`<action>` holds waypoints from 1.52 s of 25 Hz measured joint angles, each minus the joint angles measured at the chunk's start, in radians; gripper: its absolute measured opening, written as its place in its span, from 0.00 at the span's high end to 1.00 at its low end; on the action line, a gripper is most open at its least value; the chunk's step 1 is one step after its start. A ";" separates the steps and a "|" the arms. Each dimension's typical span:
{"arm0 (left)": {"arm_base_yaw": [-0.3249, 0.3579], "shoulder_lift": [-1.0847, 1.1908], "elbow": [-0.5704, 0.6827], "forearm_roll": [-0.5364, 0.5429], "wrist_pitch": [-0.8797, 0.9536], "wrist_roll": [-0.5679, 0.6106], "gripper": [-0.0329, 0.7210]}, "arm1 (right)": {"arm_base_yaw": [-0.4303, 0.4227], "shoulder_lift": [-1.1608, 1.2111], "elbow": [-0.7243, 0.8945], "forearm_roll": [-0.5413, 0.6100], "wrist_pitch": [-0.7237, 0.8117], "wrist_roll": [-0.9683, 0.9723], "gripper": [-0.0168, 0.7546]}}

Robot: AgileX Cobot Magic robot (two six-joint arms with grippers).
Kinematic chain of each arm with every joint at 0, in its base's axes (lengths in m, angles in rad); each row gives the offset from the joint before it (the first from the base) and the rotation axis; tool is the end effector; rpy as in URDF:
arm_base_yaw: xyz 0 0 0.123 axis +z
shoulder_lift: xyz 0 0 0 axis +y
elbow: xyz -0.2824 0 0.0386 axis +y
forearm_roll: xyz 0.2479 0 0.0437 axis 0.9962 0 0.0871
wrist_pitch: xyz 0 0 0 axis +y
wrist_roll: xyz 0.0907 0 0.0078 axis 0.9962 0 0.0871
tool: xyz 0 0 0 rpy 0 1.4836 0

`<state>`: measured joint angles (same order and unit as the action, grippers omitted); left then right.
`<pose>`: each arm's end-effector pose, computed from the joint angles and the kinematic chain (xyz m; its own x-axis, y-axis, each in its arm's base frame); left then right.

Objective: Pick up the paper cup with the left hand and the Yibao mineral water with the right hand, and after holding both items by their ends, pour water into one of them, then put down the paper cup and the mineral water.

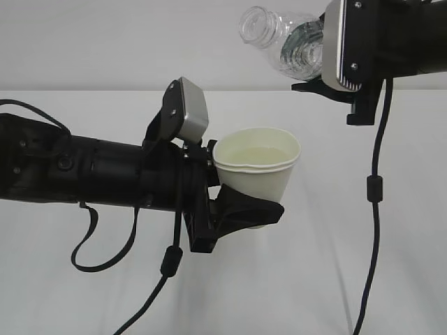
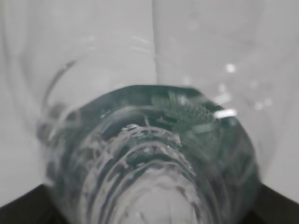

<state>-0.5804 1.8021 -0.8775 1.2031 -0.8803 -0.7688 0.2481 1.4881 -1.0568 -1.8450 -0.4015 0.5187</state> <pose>0.2519 -0.2434 0.1911 -0.0979 0.2762 -0.9561 0.9861 0.1565 -0.0558 0.3157 0.1152 0.3064 0.4464 -0.8193 -0.3600 -0.5407 0.0736 -0.8380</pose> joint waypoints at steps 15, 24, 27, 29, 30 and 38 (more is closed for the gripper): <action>0.000 0.000 0.000 0.000 0.000 0.008 0.39 | 0.000 0.000 0.000 0.000 -0.031 0.167 0.35; 0.000 0.000 0.000 0.000 0.002 0.012 0.39 | 0.000 0.000 0.000 0.116 -0.036 0.175 0.35; 0.000 0.000 0.000 0.000 0.002 0.012 0.39 | 0.000 0.000 0.000 0.140 -0.036 0.184 0.35; 0.000 0.000 0.000 0.000 0.002 0.014 0.39 | 0.000 0.000 0.000 0.169 -0.036 0.198 0.35; 0.000 0.000 0.000 0.000 0.002 0.014 0.39 | 0.000 0.000 0.000 0.186 -0.036 0.203 0.35; 0.000 0.000 0.000 0.000 0.002 0.015 0.39 | 0.000 0.000 0.000 0.230 -0.036 0.249 0.35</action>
<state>-0.5804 1.8021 -0.8775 1.2031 -0.8782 -0.7542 0.2481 1.4881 -1.0568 -1.6152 -0.4376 0.7675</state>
